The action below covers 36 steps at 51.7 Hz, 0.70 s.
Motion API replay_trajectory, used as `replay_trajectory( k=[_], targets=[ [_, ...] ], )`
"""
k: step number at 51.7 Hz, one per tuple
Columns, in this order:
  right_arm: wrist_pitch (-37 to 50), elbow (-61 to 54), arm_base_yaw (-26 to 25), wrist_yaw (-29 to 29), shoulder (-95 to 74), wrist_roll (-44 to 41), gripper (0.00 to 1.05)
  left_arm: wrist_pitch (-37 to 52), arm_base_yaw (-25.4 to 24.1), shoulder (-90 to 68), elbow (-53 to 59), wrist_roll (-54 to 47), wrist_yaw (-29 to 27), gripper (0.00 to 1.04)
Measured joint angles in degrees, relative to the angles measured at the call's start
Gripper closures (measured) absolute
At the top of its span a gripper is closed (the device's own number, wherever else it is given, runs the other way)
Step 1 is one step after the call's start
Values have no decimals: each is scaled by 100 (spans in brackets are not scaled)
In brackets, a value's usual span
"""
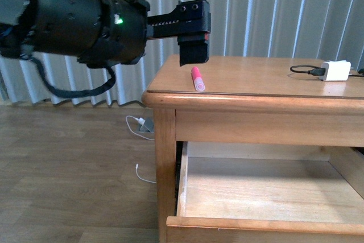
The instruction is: Place pink marker in drawer with both arms
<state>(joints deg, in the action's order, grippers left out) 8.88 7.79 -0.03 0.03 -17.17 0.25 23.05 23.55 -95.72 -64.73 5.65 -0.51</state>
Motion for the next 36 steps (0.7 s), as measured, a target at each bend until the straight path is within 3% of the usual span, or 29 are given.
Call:
replay_trajectory(
  k=[14,36],
  targets=[
    [0,0,0,0,0,0,8,-586,81,-1346,-1539,195,-120,6],
    [0,0,-2,0,0,0,8,-1268,278,-2181,-2564,103,-304,6]
  ],
)
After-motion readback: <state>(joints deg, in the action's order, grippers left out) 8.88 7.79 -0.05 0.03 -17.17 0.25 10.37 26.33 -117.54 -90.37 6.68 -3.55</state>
